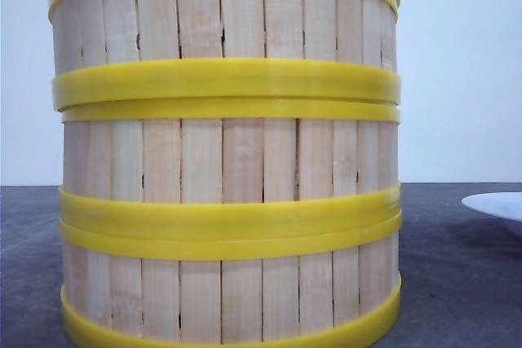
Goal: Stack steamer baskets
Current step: 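Open the right gripper and withdraw it from the lid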
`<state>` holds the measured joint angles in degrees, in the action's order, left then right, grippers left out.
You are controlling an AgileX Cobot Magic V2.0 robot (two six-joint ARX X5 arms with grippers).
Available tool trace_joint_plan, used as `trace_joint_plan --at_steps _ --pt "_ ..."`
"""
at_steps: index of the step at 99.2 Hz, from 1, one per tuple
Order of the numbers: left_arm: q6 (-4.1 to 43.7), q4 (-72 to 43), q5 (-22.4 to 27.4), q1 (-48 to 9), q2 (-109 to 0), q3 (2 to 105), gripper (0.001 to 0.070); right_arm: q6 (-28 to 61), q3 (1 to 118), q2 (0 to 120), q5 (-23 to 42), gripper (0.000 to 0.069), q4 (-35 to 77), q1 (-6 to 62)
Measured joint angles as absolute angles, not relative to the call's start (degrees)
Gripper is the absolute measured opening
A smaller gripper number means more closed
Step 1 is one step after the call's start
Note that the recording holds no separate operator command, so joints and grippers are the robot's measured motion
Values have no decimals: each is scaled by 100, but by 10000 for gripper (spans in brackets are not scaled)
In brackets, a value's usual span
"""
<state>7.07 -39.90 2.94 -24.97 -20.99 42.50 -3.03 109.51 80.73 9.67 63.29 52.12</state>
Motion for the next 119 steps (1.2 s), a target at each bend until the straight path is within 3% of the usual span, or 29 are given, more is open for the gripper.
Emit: trace_joint_plan --at_steps 15,30,44,63,83,99,107,114,119 --pt "707 -3990 296 -2497 -2099 4248 228 -296 10951 7491 1946 361 6578 5212" --pt "709 -3994 296 -2497 -2099 4248 228 -342 10951 6882 2379 361 7000 5212" --pt "709 -3994 296 -2497 -2099 4248 228 -504 10630 6381 2659 361 7247 5212" --pt "709 -3992 296 -2497 -2099 4248 228 -895 9233 5527 2971 361 7109 5212" --pt "709 -3992 296 -2497 -2099 4248 228 -1380 7640 4598 3000 361 6558 5212" --pt "709 -3992 294 -2497 -2099 4248 228 -1531 7273 4259 3011 358 6386 5212" --pt "707 -3992 296 -2497 -2099 4248 209 -1553 7275 4241 3006 281 6351 5212" --pt "711 -3992 296 -2497 -2099 4248 98 -1553 7275 4246 3006 122 6351 5212" --pt "711 -3994 296 -2497 -2099 4248 54 -1553 7275 4252 3006 61 6353 5212"
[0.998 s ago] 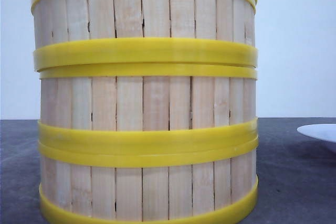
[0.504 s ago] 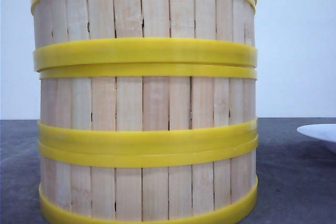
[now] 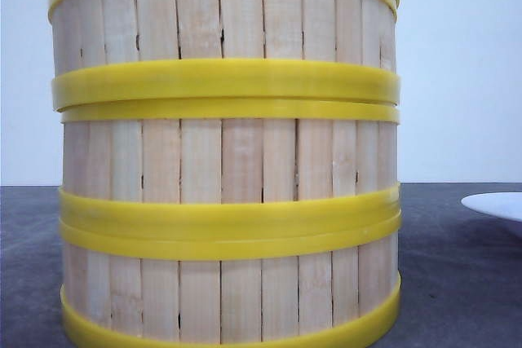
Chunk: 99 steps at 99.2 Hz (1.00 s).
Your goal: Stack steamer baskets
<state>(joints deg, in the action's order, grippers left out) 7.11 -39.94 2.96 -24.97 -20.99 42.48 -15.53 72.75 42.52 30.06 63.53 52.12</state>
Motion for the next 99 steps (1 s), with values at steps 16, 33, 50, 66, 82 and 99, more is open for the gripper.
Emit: trace_joint_plan --at_steps 16,33,50,66,82,99 --pt "709 -3994 296 -2497 -2099 4248 25 -1555 7275 4252 3004 11 6348 5212" --pt "709 -3994 294 -2497 -2099 4250 25 -1555 7275 4252 3004 7 6337 5212" --pt "709 -3994 296 -2497 -2099 4250 25 -1555 7275 4250 3006 7 6335 5212" --pt "709 -3994 296 -2497 -2099 4248 25 -1555 7275 4250 3004 7 6335 5212" --pt "709 -3994 294 -2497 -2099 4250 25 -1555 7275 4250 3004 7 6333 5212" --pt "613 -4018 292 -2497 -2099 4250 25 -1555 7275 4250 3004 7 6335 5212"
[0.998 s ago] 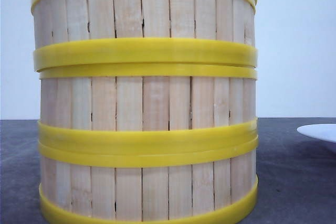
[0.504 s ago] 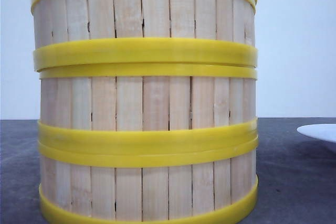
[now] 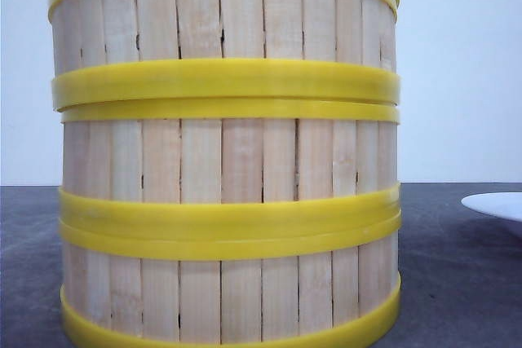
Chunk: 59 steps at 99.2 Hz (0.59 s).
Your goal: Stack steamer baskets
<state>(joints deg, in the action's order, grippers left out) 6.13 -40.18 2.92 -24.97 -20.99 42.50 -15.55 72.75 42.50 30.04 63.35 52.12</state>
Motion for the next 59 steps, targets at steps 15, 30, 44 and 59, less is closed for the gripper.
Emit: trace_joint_plan --at_steps 15,30,44,59 --pt "333 -4005 145 -2353 -2080 4248 25 -1555 7275 4250 3004 7 6333 5212" --pt "239 -3540 -436 -1900 -1986 3907 25 -1555 7275 4252 3006 7 6333 5212" --pt "233 -2842 -687 -1369 -1776 3006 25 -1555 7275 4250 3004 7 6331 5212" --pt "237 -1966 -714 -847 -1293 1881 25 -1555 7275 4250 3004 7 6331 5212"
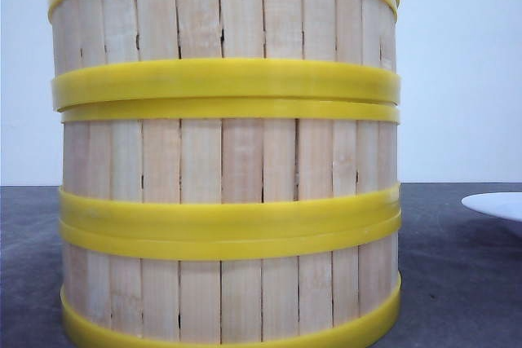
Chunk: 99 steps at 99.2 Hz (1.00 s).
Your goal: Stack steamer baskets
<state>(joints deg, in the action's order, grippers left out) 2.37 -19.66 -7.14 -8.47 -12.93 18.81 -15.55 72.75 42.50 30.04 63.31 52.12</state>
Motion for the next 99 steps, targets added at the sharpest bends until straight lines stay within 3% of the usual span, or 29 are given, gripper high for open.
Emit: trace_joint_plan --at_steps 18,43,99 --pt "255 -1417 -716 -425 -674 902 25 -1555 7275 4250 3004 7 6331 5212" --pt "257 -1387 -760 -360 -202 322 25 -1555 7275 4250 3004 7 6329 5212" --pt "252 -1087 -760 -349 -23 217 25 -1555 7273 4250 3004 7 6316 5212"
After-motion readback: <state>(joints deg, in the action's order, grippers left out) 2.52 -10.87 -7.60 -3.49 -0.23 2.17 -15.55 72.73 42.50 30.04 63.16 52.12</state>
